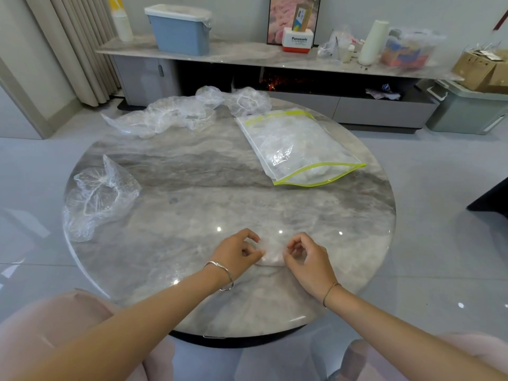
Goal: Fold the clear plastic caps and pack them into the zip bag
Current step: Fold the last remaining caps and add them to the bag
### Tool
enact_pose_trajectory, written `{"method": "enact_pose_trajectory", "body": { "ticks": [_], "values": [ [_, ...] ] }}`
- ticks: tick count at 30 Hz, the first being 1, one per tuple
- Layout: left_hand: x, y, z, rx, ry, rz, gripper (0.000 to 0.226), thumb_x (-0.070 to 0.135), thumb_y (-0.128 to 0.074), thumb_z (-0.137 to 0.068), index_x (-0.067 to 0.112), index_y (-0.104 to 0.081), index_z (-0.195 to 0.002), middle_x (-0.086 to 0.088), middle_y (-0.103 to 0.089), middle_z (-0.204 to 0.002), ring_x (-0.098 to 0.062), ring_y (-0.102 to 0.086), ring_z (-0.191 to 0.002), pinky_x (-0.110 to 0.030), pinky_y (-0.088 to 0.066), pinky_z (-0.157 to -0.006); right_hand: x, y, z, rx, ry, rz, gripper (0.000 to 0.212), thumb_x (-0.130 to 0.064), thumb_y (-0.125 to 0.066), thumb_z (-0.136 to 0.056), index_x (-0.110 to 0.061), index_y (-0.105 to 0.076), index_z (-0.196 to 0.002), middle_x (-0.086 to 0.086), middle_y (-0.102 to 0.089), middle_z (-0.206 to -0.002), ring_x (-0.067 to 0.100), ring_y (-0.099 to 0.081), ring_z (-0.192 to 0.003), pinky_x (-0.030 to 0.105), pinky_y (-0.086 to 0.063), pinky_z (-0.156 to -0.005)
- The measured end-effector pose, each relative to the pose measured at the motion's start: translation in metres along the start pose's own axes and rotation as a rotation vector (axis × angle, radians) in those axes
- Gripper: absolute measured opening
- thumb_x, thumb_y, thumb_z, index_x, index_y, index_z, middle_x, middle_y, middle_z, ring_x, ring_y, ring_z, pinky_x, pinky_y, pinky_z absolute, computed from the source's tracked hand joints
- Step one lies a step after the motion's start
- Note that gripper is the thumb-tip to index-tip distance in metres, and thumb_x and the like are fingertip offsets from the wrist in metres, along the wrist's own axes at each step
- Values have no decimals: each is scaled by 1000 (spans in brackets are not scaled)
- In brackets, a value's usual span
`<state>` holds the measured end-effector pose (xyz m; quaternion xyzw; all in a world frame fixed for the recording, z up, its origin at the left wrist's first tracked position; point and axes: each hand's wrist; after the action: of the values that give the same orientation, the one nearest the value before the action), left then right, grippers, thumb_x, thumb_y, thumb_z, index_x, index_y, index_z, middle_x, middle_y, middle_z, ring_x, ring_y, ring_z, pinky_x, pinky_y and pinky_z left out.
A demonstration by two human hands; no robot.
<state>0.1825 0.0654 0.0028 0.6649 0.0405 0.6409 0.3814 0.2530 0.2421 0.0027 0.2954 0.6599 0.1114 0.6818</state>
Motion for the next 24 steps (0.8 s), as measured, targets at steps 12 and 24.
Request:
{"method": "enact_pose_trajectory", "body": {
  "ticks": [12, 24],
  "values": [
    [-7, 2, -20, 63, -46, -236, 25, 42, -66, -83, 23, -65, -99, 6, -62, -90, -13, -51, -87, -22, -38, -82, -18, 1, -33, -217, -324, -75, 18, -22, -79, -74, -23, -63, -69, -8, -61, -78, 7, -57, -74, 22, -45, -75],
    [51, 8, -73, 93, -4, 410, 5, 18, -68, -84, 19, -64, -87, 8, -63, -75, -4, -56, -68, -10, -43, -65, -33, 49, -83, -99, -589, -789, 15, -4, -68, -83, -15, -58, -82, 2, -65, -74, 7, -60, -53, 18, -53, -51]
  ]
}}
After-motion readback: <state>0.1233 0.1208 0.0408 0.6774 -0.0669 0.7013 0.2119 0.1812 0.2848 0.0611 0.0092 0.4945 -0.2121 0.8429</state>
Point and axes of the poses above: each hand's wrist, its own z-axis away from the middle knuckle, its own y-axis out of the back of the hand, x = y × z
